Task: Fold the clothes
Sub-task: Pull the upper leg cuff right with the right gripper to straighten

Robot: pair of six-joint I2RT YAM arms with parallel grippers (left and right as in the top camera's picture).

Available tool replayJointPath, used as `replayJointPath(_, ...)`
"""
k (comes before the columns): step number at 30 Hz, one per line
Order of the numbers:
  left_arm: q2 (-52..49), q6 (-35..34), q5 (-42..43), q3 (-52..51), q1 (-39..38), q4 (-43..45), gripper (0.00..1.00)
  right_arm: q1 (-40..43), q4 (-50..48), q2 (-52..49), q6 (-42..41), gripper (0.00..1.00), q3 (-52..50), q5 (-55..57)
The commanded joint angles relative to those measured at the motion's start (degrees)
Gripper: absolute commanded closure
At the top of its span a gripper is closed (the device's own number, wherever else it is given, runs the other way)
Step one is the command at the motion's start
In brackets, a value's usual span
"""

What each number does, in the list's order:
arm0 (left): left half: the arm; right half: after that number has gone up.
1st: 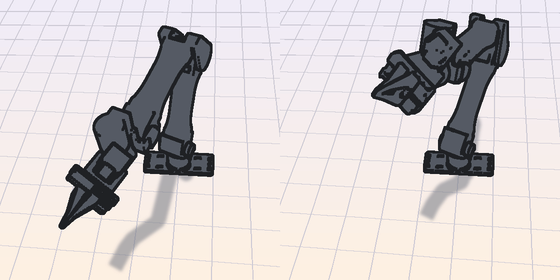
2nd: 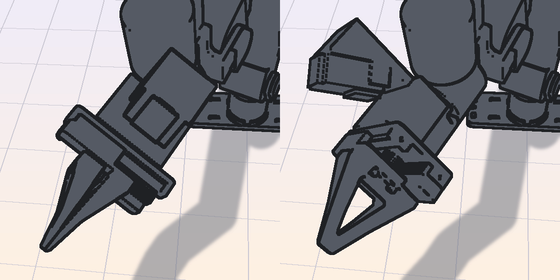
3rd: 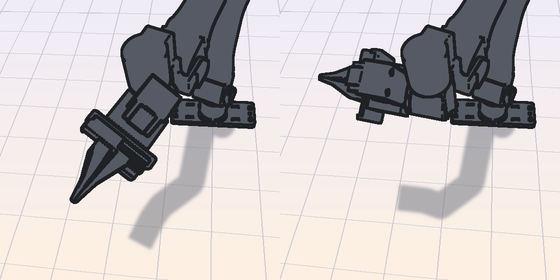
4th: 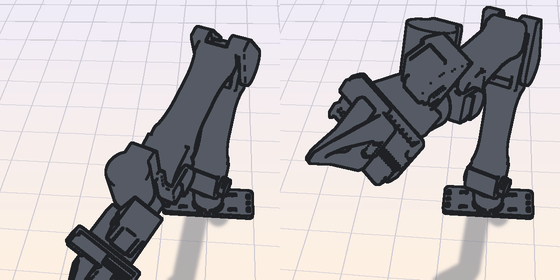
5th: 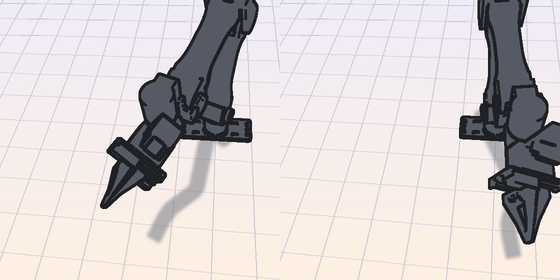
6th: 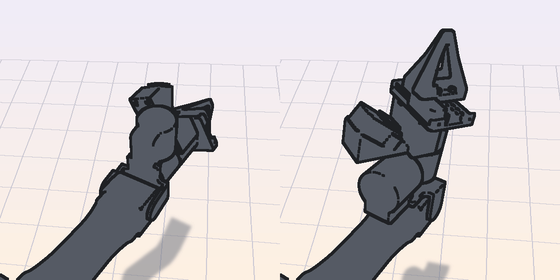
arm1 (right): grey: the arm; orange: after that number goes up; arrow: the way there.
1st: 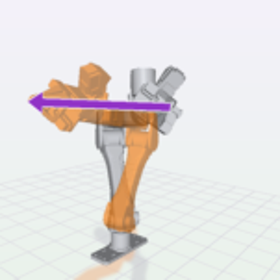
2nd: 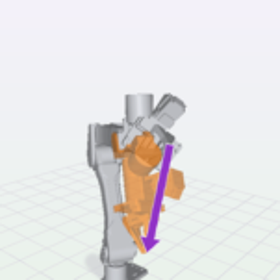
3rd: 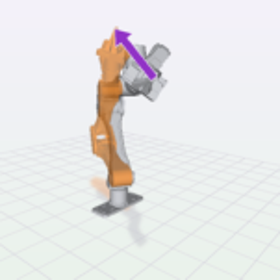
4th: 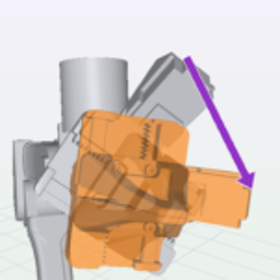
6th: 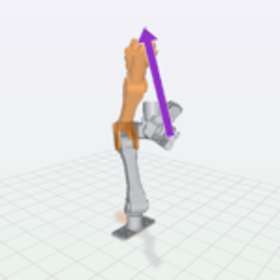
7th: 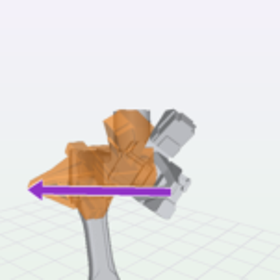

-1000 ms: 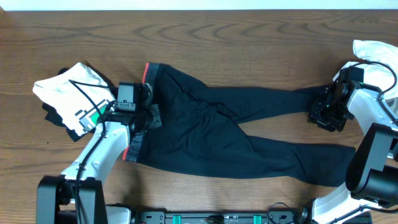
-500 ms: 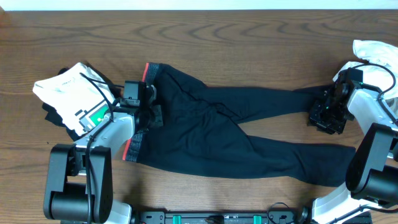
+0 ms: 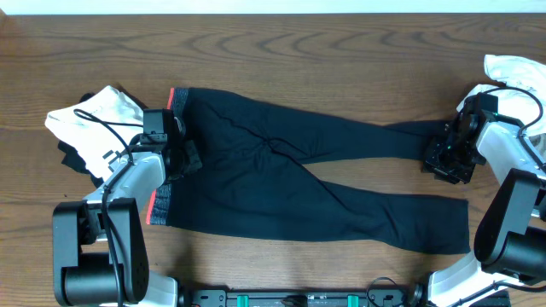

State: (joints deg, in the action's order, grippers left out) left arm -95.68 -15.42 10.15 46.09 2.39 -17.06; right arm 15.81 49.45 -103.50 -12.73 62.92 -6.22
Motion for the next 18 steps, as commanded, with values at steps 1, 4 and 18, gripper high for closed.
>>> replayJointPath(1, -2.69, -0.07, -1.84, -2.36, -0.04, -2.45, 0.81, -0.46, -0.17, -0.39, 0.63, 0.68, -0.15, -0.22)
replayJointPath(4, -2.40, -0.09, -1.79, -2.34, -0.07, -2.82, 0.81, -0.46, -0.28, -0.39, 0.63, 0.68, -0.15, 0.28)
replayJointPath(18, -1.18, -0.09, -1.79, -2.36, -0.11, -4.92, 0.82, 4.33, -7.72, -0.11, 0.57, 0.55, 10.80, -0.02)
